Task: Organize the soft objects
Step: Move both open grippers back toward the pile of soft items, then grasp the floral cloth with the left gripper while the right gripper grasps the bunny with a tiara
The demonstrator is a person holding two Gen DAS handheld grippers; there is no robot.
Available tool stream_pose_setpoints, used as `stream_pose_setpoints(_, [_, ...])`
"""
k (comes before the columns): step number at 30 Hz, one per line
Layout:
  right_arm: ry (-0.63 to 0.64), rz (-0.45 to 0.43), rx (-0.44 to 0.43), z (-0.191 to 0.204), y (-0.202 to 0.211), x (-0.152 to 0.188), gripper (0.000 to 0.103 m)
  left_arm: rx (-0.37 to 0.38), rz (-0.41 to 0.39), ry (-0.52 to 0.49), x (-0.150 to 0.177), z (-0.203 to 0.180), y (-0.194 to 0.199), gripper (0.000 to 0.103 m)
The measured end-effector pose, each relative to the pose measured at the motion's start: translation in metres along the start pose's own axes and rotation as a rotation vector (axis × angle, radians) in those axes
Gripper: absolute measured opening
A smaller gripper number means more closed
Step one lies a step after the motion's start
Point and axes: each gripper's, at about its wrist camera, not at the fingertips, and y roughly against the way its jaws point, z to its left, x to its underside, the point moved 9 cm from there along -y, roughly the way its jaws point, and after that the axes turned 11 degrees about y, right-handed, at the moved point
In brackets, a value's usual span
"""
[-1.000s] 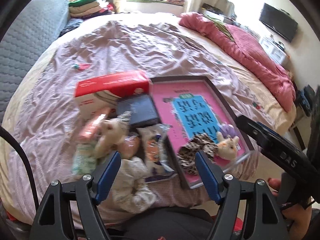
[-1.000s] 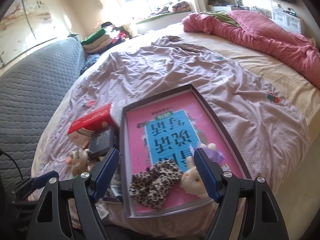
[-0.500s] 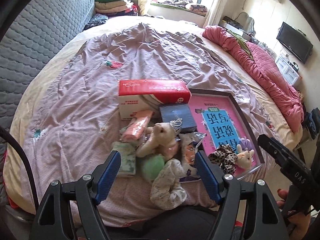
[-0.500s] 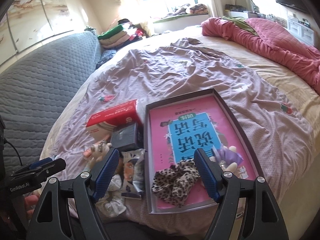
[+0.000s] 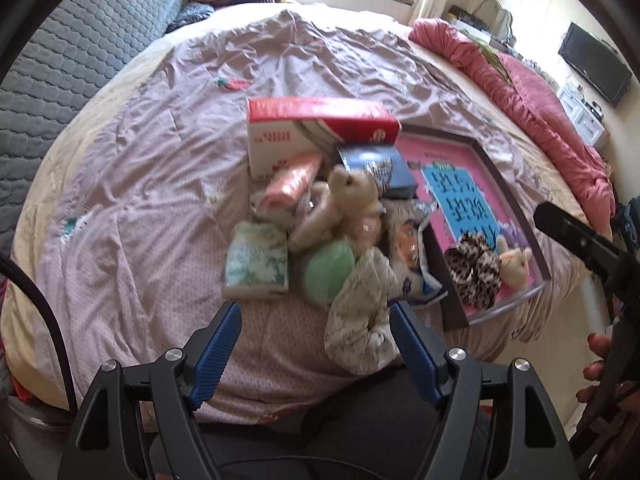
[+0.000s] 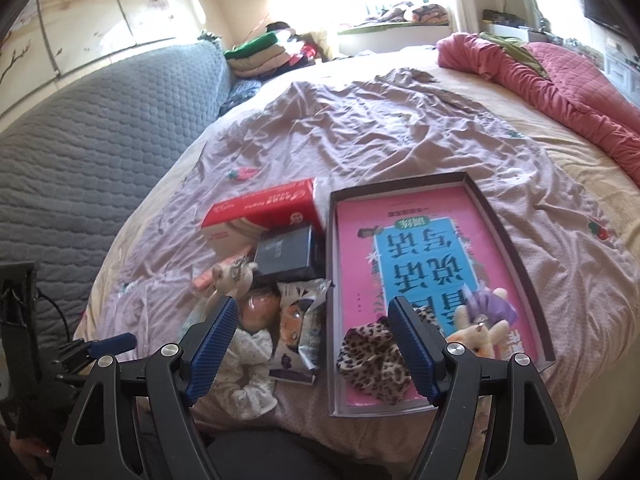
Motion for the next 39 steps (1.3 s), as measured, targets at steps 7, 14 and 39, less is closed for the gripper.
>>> stream_pose_setpoints(7, [0.042, 0.064, -0.011, 0.008, -0.020, 0.016, 0.079, 0.035, 0.069, 0.016, 0.016, -0.004, -0.026, 0.076])
stream_pose_setpoints(14, [0.079, 0.104, -0.016, 0.014, -0.039, 0.024, 0.079, 0.044, 0.121, 0.012, 0.025, -0.009, -0.048, 0.076])
stream_pose_setpoints(39, [0.048, 0.140, -0.202, 0.058, -0.101, -0.011, 0.079, 0.183, 0.213, 0.084, 0.039, -0.009, -0.090, 0.056])
